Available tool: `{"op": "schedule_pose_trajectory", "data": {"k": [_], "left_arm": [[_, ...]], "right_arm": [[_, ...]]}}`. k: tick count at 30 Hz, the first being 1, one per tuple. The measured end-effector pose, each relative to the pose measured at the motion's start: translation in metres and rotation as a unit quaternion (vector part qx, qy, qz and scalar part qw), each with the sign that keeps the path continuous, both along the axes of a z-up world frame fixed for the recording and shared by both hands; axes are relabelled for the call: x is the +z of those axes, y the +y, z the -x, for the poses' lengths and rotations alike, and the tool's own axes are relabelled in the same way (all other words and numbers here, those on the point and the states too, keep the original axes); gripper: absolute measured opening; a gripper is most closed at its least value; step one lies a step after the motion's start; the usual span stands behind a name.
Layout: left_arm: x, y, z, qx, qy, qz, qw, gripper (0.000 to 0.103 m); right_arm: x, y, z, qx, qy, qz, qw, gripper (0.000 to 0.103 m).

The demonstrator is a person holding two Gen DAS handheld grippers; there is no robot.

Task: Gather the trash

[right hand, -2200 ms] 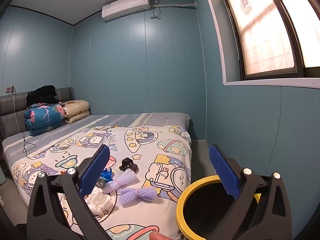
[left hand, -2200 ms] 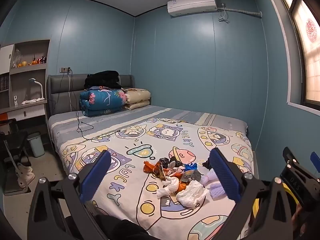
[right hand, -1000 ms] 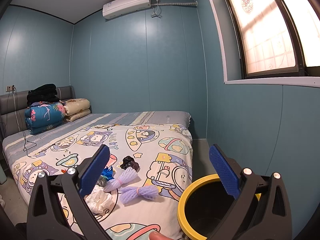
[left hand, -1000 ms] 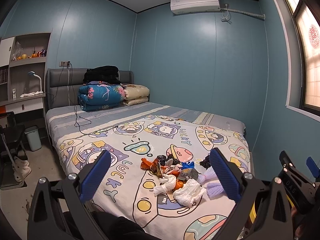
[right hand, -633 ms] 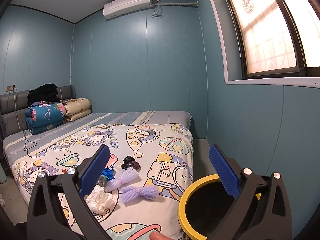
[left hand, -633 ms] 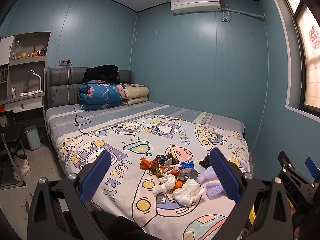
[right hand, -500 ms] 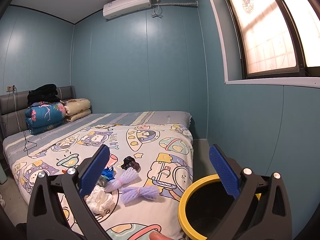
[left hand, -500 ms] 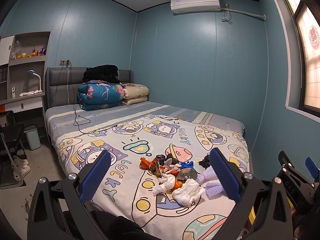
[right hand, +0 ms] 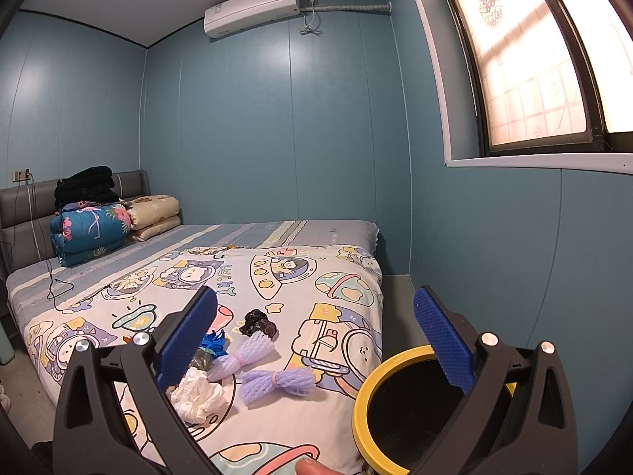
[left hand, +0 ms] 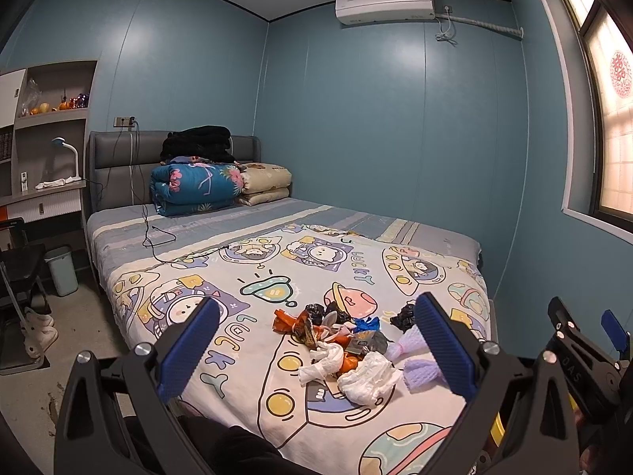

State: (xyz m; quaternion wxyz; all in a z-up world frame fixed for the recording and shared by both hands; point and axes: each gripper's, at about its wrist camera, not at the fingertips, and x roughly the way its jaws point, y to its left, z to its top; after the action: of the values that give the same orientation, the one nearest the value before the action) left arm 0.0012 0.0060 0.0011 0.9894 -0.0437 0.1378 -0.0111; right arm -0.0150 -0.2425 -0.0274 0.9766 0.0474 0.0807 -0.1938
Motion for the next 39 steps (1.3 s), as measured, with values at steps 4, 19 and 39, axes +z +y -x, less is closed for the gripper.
{"op": "schedule_pose_trajectory", "data": {"k": [4,19,39], "left_arm": [[-0.0005,0.0005,0.0008,-0.002,0.001,0.001,1.0000,0.095],[0.0005,0.0003,-0.0001,-0.003,0.001,0.002,1.0000,0.095],[0.0005,0.0068,-0.0067,0.007,0.010,0.016,0.9998,0.095]], "right_arm": [[0.0002,-0.0001,0.0002,0.000,-0.001,0.000,1.000,0.095],[-0.0006,0.0018,-0.0009,0.001,-0.002,0.001,1.000,0.095],[-0.0021,0.0019,-0.0031,-0.002,0.000,0.000,1.000,0.095]]}}
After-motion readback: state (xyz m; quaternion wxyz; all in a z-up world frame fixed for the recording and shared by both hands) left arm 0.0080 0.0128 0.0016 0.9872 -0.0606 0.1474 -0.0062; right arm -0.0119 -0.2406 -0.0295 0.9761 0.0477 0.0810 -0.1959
